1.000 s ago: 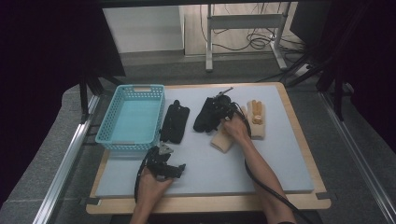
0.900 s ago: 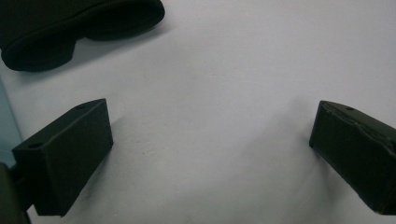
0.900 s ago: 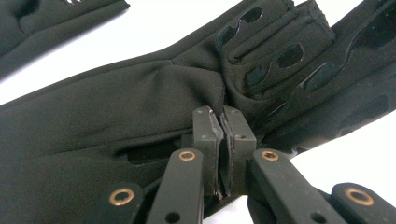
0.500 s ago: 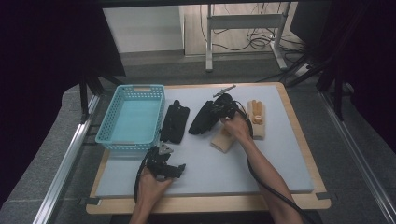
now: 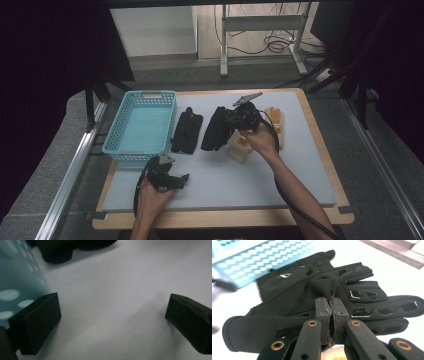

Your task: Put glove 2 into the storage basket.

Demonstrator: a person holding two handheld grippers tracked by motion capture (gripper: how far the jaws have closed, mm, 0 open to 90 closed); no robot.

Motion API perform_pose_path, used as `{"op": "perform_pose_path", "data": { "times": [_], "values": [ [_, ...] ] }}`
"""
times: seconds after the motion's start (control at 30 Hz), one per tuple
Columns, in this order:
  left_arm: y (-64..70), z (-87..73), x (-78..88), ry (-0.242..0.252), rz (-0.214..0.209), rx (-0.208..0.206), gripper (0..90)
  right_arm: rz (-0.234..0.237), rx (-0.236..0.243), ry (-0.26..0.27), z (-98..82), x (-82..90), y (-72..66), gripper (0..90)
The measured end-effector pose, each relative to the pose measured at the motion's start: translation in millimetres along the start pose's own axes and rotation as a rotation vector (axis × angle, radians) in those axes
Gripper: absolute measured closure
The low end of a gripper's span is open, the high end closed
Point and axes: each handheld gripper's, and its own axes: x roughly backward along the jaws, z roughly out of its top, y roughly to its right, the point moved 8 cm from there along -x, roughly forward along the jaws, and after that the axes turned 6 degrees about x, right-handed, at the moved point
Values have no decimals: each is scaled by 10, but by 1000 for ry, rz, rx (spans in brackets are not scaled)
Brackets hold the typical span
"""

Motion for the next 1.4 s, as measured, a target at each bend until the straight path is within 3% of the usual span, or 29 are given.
{"op": "perform_pose_path", "data": {
  "times": [0.17,0.3,0.33,0.4,0.47,0.5,0.57,0.9,1.1,1.23,1.4],
  "values": [
    [-2,-7,2,-5,-8,-13,20,62,51,33,-24,200,-348,850],
    [-6,-10,2,-12,-17,-27,14,117,48,69,-165,272,-587,850],
    [-5,-9,1,-8,-19,-25,13,140,50,60,-213,267,-653,850],
    [-7,-10,1,-8,-19,-30,12,133,77,35,-310,268,-748,850],
    [-4,-12,1,-10,-22,-27,10,159,100,23,-405,279,-874,850],
    [-3,-13,2,-10,-24,-29,5,147,105,22,-439,289,-902,849],
    [-2,-15,2,-9,-22,-30,6,175,98,27,-493,299,-960,849],
    [2,-17,1,-6,-22,-25,6,200,109,-1,-795,241,-1157,849],
    [0,-16,0,-4,-22,-27,8,238,135,-7,-843,122,-1265,848],
    [-1,-16,1,-3,-21,-27,10,238,151,-18,-850,65,-1318,845],
    [-2,-16,1,-2,-20,-28,11,238,132,-35,-934,-10,-1322,774]
  ]
}}
